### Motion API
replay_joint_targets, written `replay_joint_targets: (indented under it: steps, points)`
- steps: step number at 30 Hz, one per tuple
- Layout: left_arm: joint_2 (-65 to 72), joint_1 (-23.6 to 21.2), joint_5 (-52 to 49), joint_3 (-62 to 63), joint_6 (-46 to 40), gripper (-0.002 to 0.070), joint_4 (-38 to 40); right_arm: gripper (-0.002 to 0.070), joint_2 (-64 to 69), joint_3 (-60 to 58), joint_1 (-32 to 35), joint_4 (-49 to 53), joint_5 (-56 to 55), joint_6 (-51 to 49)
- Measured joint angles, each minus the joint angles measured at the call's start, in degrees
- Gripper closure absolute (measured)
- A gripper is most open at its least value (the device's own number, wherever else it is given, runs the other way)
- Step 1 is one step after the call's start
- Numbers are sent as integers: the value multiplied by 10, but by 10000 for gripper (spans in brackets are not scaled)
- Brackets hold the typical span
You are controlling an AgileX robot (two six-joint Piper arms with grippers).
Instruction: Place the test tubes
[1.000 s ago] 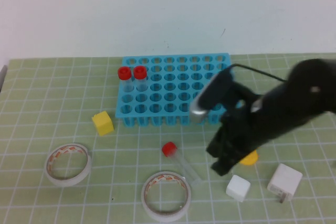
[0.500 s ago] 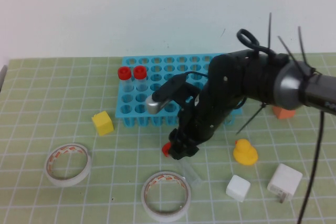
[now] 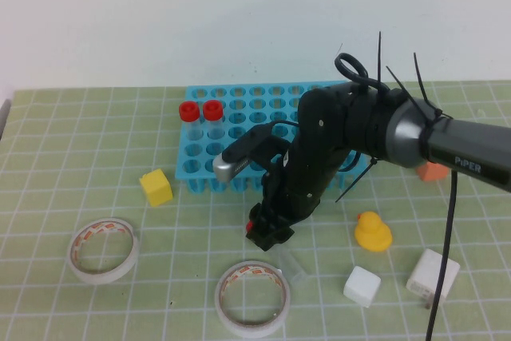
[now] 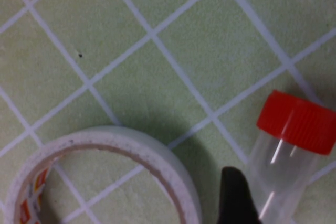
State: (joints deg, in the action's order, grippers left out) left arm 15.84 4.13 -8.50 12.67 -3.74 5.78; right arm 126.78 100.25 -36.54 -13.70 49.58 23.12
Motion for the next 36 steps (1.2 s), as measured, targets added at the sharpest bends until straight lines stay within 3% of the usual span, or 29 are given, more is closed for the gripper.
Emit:
replay_joint_targets:
  steps: [36]
  points:
    - [0, 0, 1, 0, 4, 676, 3, 280, 0, 2, -1, 80, 120, -43]
